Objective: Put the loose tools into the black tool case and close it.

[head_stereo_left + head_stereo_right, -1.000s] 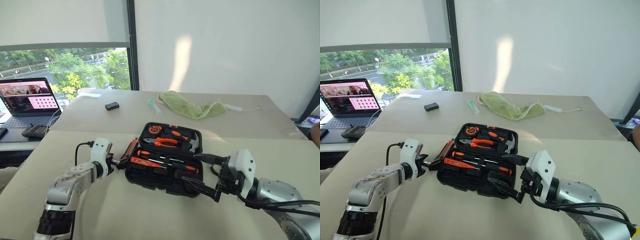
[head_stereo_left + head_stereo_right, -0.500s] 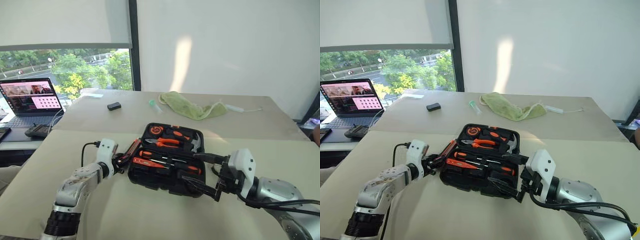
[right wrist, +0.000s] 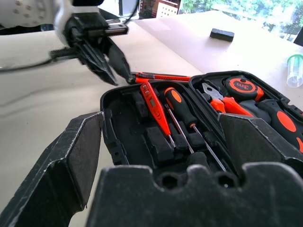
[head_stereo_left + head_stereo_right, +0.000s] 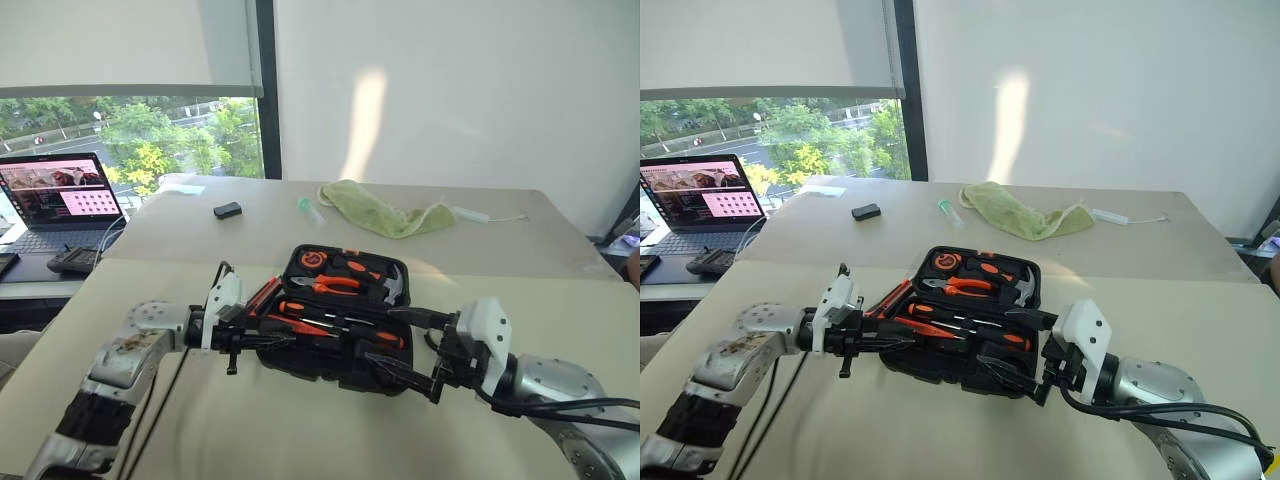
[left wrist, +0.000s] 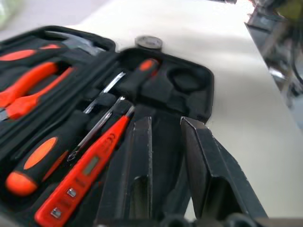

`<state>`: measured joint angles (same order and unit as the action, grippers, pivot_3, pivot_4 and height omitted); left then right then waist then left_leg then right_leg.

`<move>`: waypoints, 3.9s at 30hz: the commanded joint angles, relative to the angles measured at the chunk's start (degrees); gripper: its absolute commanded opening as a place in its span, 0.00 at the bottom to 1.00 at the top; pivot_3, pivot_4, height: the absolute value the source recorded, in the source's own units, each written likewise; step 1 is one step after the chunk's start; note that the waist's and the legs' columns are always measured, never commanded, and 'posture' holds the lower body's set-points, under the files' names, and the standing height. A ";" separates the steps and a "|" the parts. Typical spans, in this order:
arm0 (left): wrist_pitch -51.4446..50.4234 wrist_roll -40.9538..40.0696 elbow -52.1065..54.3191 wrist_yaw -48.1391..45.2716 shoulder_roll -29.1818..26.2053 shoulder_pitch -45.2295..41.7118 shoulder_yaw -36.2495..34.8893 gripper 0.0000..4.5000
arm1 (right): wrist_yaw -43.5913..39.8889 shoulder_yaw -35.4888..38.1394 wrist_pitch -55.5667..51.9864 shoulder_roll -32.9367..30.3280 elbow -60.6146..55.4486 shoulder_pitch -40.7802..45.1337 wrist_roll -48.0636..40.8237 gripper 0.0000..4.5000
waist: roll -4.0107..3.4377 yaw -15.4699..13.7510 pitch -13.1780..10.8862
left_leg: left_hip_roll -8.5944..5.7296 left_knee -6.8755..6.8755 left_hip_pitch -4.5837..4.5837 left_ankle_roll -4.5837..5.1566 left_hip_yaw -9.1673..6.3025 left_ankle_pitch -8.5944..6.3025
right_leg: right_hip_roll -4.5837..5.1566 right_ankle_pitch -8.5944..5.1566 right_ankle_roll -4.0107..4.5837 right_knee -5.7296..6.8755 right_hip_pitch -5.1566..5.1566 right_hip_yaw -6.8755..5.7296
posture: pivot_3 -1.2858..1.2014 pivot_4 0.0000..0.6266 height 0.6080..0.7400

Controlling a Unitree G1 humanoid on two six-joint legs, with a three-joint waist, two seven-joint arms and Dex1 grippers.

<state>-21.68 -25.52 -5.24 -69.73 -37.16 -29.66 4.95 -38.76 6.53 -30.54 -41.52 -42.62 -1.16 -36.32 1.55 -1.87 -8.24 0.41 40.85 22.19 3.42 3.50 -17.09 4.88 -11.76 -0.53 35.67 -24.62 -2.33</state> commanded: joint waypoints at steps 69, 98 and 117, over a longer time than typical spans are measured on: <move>28.61 22.98 -22.60 -16.62 3.76 -14.67 14.81 0.38 | -6.40 19.80 1.11 -3.82 -10.03 -20.96 -6.07 1.00 | -0.09 -1.50 -0.15 | -0.50 0.60 -0.11 0.75 -0.02 -0.13 | 0.56 -0.05 -0.74 0.00 0.51 0.11 | 0.52 0.24 1.00; 31.35 24.39 -34.50 -20.17 7.40 -23.03 14.37 0.38 | -4.79 21.40 1.02 -4.12 -11.71 -23.09 -7.49 1.00 | -0.03 -0.42 -0.20 | -0.52 0.85 0.54 0.96 -0.07 -0.20 | 0.48 0.19 -1.01 -0.30 0.15 0.07 | 0.52 0.24 1.00; 26.98 16.75 -31.47 -22.77 5.69 -23.86 12.85 0.88 | -3.38 21.74 0.52 -4.75 -12.29 -23.45 -7.84 1.00 | -0.03 -0.10 -0.20 | -0.52 0.85 0.57 1.10 -0.07 -0.31 | 0.49 0.25 -1.05 -0.50 0.22 0.07 | 0.52 0.24 1.00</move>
<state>10.49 -4.28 -38.97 -91.54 -31.48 -52.18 21.07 -42.35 26.36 -30.27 -45.85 -53.45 -24.93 -43.17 1.52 -1.97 -8.43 -0.10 41.69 22.75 4.52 3.43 -17.41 5.37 -11.52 -1.59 35.17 -24.40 -2.26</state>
